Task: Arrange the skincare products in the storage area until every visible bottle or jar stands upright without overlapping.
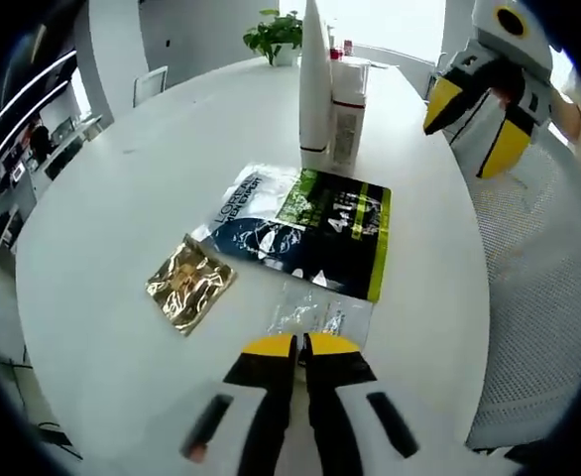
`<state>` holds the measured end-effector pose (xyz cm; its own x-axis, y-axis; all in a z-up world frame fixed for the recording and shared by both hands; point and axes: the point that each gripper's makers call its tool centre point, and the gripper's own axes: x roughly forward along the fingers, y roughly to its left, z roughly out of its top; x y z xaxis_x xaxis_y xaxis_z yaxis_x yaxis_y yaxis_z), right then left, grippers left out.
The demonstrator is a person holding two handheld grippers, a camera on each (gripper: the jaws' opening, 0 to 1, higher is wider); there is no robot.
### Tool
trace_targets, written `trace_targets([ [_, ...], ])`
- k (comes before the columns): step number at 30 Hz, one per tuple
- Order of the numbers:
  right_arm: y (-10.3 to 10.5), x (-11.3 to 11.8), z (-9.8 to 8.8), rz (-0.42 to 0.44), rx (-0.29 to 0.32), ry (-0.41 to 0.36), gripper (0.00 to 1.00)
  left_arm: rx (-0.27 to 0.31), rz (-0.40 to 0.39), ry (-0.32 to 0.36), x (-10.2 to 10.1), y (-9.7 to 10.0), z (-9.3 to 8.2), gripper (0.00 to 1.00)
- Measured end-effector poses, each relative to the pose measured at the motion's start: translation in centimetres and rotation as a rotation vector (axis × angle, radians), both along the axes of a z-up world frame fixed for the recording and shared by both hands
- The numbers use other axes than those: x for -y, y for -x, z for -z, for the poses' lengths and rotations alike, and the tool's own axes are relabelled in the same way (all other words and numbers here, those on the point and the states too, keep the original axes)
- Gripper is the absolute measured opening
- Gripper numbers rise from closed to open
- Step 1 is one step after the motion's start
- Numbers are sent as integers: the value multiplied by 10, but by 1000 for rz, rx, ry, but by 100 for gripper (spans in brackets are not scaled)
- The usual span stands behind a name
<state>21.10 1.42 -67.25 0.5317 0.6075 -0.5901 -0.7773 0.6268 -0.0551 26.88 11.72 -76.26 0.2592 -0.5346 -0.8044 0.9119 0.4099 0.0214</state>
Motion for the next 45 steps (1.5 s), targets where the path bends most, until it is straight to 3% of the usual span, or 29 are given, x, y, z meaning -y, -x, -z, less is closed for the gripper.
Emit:
trace_targets([
  [5,2,7,0,15,-6,-3,26,10,-13,-14,-4,0,-6,8],
  [13,1,23,-7,51,-4,-5,29,64,-73,58,1,8,-47,19],
  [19,2,40,-13,87,-7,-8,36,63,-147,104,2,19,-74,30],
  [23,4,51,-19,117,-8,-7,42,62,-205,172,2,26,-93,35],
  [29,5,65,-25,146,-5,4,49,72,-232,139,-7,36,-101,45],
  [37,8,77,-34,168,-4,23,64,84,-286,152,-16,48,-113,56],
  [45,16,75,-38,170,-2,40,76,99,-320,160,-24,61,-120,67],
])
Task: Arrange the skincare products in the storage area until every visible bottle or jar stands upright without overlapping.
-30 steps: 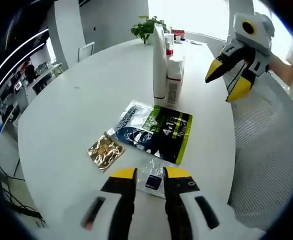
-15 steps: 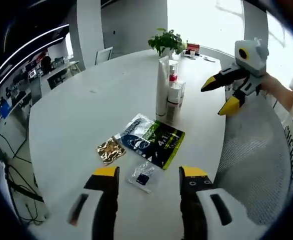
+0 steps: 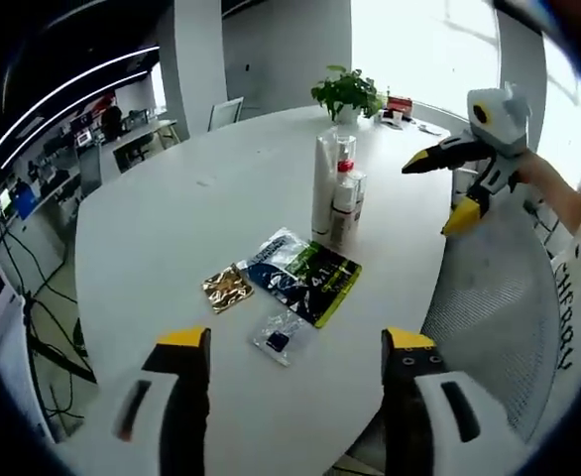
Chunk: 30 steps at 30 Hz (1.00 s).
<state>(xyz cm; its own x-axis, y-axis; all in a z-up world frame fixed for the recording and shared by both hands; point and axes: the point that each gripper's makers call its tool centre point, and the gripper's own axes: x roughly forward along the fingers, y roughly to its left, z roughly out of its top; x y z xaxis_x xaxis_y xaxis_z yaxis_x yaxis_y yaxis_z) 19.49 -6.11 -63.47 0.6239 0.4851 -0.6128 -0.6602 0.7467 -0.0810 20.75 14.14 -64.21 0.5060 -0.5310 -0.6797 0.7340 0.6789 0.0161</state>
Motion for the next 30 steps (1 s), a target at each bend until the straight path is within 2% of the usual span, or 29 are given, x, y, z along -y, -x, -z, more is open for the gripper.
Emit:
trace_targets([
  [12,0,0,-3,-8,20,22,92,23,-4,-13,-4,11,-1,81],
  [15,-1,0,-4,-4,26,27,97,22,-14,-13,-5,11,0,87],
  [24,-2,-4,-2,-30,25,34,100,16,-9,-15,-4,12,4,94],
  [30,-3,-9,-2,-53,19,23,100,7,3,16,2,11,4,99],
])
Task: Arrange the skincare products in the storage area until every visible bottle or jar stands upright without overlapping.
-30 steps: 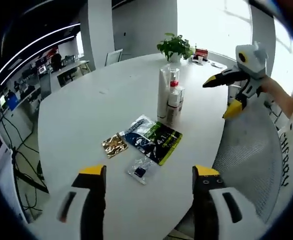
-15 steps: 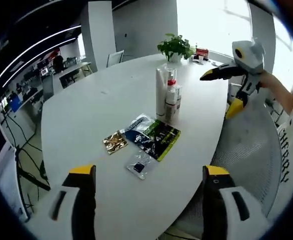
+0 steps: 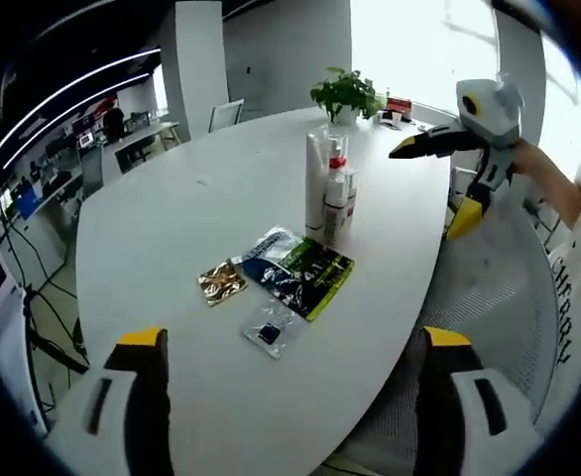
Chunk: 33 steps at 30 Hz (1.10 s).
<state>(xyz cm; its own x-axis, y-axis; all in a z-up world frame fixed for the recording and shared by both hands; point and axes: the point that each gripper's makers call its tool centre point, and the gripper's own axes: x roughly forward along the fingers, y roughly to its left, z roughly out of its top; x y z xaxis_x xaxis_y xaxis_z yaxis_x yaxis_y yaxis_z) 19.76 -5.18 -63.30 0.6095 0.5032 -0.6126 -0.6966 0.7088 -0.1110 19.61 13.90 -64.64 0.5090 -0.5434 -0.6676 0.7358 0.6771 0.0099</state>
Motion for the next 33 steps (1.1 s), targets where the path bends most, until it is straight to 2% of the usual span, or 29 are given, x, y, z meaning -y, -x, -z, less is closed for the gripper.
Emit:
trace_targets([
  [10,-3,-1,8,-4,-27,-4,100,-37,23,17,6,-7,9,99],
  [19,-8,-2,17,3,-59,-4,99,-64,-4,46,5,-20,17,99],
  [29,-12,-7,21,-11,-83,-7,90,-103,-4,40,6,-30,31,99],
  [33,-12,-9,24,-21,-95,-10,86,-114,-21,27,3,-40,40,99],
])
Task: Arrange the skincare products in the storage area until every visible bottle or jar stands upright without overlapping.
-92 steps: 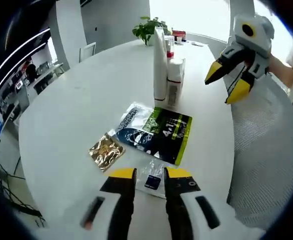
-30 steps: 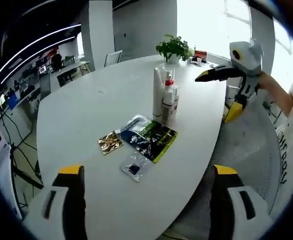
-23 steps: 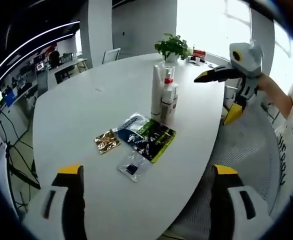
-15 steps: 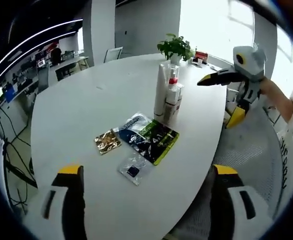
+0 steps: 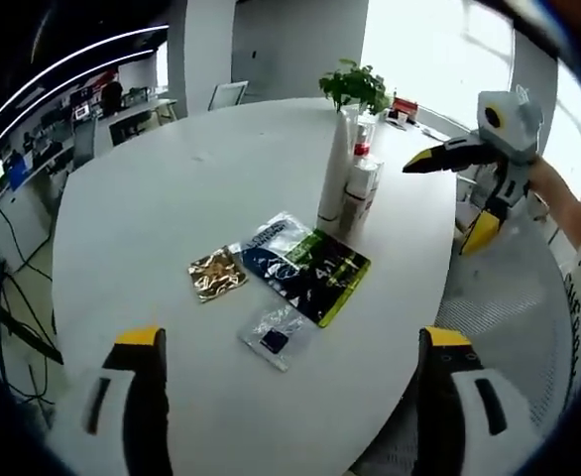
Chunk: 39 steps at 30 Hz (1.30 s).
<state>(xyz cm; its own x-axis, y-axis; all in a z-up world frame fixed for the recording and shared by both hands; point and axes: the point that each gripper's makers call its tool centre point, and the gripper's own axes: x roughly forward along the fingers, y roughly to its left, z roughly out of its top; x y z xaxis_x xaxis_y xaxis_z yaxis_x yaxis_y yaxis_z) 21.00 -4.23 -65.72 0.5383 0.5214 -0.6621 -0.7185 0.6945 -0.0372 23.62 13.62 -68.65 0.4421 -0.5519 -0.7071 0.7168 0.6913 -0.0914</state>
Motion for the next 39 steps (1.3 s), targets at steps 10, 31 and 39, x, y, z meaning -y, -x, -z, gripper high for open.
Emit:
trace_targets([
  [10,1,-5,6,-25,-33,-9,76,-40,-72,13,-1,-34,22,93],
  [31,-1,-5,9,-5,-61,-56,64,-130,-149,-5,9,-89,68,69],
  [39,-1,-5,12,5,-69,-67,63,-126,-144,-15,21,-91,69,63],
])
